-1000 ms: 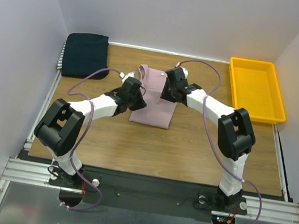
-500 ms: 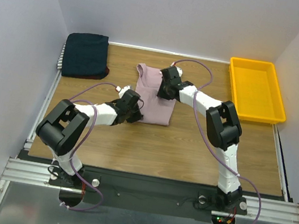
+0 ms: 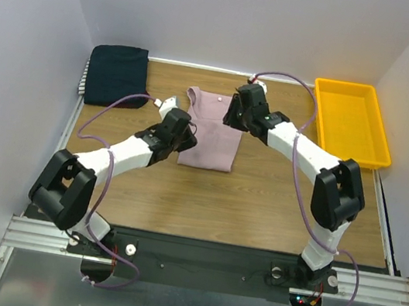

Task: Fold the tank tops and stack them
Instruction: Fold the tank top

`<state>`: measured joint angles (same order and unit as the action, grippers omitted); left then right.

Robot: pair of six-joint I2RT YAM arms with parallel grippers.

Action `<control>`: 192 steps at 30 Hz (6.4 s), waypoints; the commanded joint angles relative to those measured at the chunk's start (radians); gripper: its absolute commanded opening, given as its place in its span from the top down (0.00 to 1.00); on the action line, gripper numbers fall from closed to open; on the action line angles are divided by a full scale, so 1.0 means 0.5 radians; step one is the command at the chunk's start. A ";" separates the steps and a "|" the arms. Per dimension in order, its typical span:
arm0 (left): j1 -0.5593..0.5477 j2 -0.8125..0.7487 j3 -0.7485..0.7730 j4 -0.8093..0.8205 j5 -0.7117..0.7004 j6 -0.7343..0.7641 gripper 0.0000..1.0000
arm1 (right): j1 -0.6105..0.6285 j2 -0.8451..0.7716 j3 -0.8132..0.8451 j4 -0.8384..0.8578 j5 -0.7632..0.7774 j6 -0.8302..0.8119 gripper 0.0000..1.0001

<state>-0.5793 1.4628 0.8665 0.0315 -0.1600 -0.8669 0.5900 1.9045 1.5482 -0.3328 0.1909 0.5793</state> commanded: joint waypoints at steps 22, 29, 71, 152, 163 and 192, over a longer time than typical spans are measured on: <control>-0.179 0.367 -0.103 0.004 -0.054 -0.011 0.79 | 0.335 -0.170 -0.871 0.172 0.164 0.167 0.62; -0.436 -0.087 -0.548 -0.054 -0.017 -0.410 0.79 | 0.568 -0.648 -1.277 0.166 0.127 0.372 0.62; -0.750 0.102 -0.107 0.112 0.121 -0.110 0.80 | -0.281 0.069 -0.253 0.043 0.063 0.016 0.81; -0.188 1.400 1.363 0.182 0.381 0.258 0.87 | -0.309 0.112 -0.314 0.159 0.045 0.354 0.91; -0.173 1.409 1.338 0.272 0.446 0.231 0.87 | -0.309 0.146 -0.298 0.205 -0.020 0.431 0.91; -0.007 1.164 1.200 0.204 0.237 0.261 0.76 | -0.306 -0.042 -0.507 0.386 0.011 0.612 0.92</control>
<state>-0.5995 2.1548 1.4807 0.1215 -0.0143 -0.7483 0.4389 1.9507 1.2926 -0.1936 0.1776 0.8715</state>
